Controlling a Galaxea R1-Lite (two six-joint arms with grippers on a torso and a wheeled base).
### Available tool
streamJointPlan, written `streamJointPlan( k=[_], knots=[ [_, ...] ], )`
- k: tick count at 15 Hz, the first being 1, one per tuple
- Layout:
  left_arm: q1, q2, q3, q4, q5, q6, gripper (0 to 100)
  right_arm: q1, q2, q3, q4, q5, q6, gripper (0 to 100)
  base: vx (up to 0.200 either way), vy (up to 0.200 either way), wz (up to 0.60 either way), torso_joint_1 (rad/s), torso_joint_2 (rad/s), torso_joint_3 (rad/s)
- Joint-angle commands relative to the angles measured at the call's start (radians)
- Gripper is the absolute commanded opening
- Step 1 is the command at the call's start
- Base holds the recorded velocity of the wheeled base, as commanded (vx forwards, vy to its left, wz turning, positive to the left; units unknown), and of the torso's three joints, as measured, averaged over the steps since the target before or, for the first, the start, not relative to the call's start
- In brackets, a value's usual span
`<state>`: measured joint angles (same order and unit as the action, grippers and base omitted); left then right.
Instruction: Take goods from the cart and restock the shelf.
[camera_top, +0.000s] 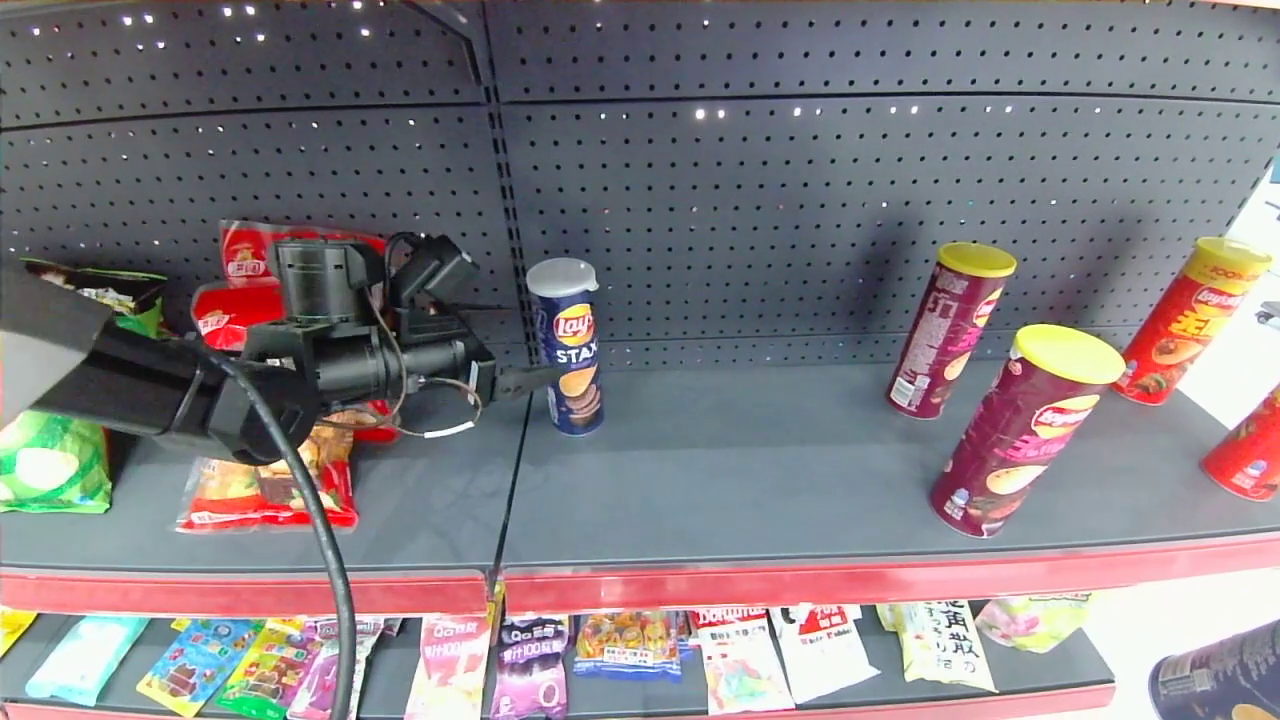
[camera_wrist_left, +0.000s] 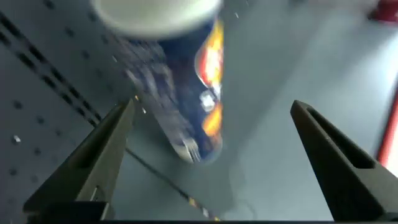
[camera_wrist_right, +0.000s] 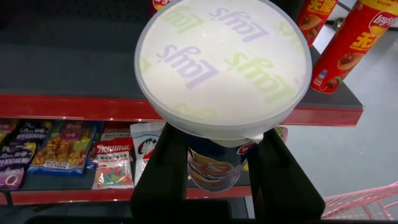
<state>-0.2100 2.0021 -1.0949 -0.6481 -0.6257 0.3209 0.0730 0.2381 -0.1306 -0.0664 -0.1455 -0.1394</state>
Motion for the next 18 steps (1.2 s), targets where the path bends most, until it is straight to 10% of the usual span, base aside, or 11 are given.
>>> streamJointPlan(
  k=[1,18],
  knots=[
    [-0.011,0.033,-0.019,-0.013,0.018,-0.011,100,-0.001,-0.003,-0.003,0.005,0.000,0.000,0,0.000,0.000,0.00,0.000,0.00,0.000],
    [-0.017,0.152,-0.180,-0.062,0.080,-0.055,100,-0.001,0.000,-0.014,0.007,-0.014,0.000,0,0.000,0.000,0.00,0.000,0.00,0.000]
  ],
)
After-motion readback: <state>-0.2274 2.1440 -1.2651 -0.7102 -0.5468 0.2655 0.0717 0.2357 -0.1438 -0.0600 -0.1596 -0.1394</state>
